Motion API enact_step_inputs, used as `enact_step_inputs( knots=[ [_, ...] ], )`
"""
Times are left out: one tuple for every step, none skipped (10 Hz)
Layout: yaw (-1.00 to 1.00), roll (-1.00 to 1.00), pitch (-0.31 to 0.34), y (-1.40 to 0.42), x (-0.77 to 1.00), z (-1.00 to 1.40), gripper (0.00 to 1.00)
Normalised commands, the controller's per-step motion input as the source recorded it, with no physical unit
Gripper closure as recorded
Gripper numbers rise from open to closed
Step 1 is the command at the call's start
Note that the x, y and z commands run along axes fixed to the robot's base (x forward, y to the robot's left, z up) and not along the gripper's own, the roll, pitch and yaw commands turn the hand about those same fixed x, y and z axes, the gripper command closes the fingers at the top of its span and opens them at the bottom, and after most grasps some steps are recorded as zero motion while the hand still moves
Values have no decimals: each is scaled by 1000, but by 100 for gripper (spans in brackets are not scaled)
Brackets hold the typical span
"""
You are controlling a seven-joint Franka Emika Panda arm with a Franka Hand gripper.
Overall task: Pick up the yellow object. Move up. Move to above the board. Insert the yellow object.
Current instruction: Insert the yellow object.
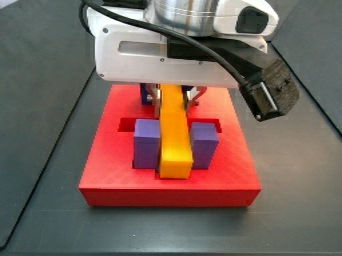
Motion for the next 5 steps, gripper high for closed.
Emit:
enact_step_inputs(
  knots=[
    [-54, 11, 0, -6, 0, -83, 100],
    [0, 13, 0, 0, 0, -174, 100],
    [0, 0, 0, 60, 0, -180, 100],
    [0, 0, 0, 117, 0, -117, 100],
    [0, 0, 64, 266, 89, 0, 100]
  ],
)
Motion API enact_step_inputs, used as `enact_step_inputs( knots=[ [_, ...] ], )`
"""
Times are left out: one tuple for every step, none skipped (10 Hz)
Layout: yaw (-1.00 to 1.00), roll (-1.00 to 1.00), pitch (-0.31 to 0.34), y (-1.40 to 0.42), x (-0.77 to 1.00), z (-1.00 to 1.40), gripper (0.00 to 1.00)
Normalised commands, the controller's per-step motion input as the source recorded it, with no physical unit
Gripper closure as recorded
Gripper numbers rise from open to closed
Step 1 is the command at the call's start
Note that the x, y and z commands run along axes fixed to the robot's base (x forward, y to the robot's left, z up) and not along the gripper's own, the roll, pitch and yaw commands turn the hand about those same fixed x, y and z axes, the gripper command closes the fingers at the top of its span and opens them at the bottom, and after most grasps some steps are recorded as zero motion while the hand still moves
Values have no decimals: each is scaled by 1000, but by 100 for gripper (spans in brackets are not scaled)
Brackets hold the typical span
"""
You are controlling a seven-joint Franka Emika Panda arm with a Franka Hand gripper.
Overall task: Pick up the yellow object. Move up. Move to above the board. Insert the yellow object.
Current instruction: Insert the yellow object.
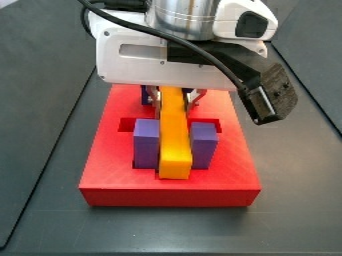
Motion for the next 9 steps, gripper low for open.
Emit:
enact_step_inputs(
  knots=[
    [0, 0, 59, 160, 131, 0, 100],
    [0, 0, 9, 0, 0, 0, 100],
    [0, 44, 0, 0, 0, -37, 100],
    [-51, 96, 3, -40, 0, -71, 100],
    [-240, 119, 43, -17, -43, -86, 100],
    [-231, 96, 34, -31, 0, -17, 100],
    [-66, 21, 0, 0, 0, 0, 100],
    [0, 16, 0, 0, 0, 0, 100],
    [0, 23, 0, 0, 0, 0, 100]
  ],
)
